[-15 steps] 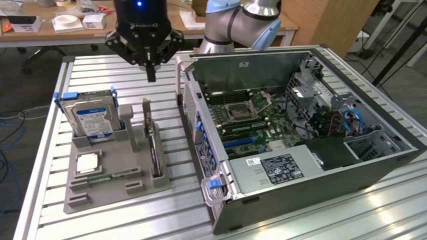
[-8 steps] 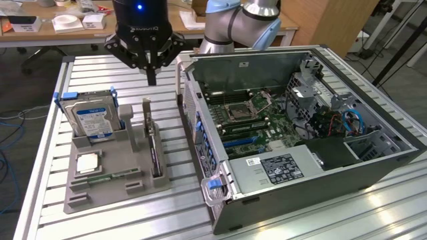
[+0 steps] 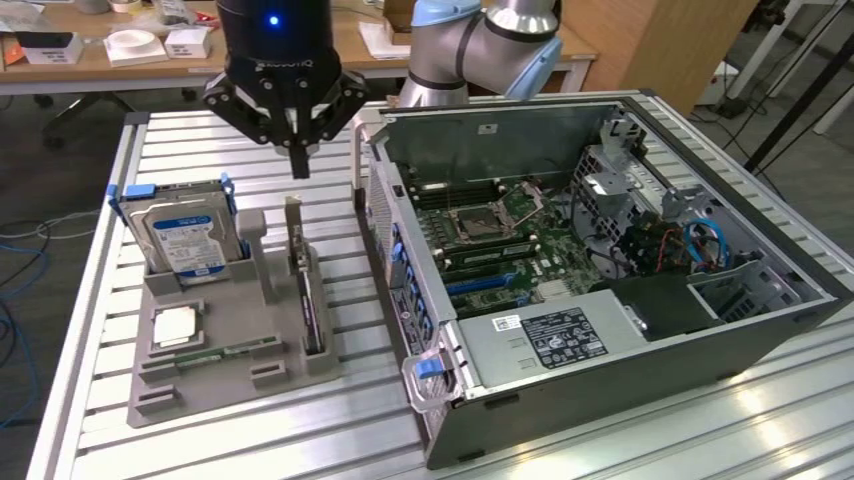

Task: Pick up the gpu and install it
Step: 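Reach for the gpu, then pick up the gpu and move the gpu toward the slot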

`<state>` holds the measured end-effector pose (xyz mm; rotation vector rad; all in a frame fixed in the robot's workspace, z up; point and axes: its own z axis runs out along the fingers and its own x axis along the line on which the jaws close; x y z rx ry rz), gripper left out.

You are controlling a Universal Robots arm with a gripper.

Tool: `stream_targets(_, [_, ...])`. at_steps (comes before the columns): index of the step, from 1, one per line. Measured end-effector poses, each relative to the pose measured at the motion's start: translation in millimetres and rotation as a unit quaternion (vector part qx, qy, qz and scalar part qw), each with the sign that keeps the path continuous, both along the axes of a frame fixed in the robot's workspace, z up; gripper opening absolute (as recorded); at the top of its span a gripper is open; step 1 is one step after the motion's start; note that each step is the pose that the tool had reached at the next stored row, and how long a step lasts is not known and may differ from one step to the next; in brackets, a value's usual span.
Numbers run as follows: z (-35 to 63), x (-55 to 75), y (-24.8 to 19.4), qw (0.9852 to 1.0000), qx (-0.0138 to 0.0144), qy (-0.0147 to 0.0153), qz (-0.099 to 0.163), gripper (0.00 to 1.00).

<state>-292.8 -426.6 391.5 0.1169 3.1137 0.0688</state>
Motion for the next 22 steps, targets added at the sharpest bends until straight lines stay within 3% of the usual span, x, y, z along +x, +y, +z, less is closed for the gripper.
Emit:
stream_targets(9, [-0.1,-8.8,-4.0,1.0,0.0,0.0,0.0,0.11])
stream_targets(22, [-1.6,-9.1,-5.0,1.0,0.0001,-0.0001,0.0,0.11])
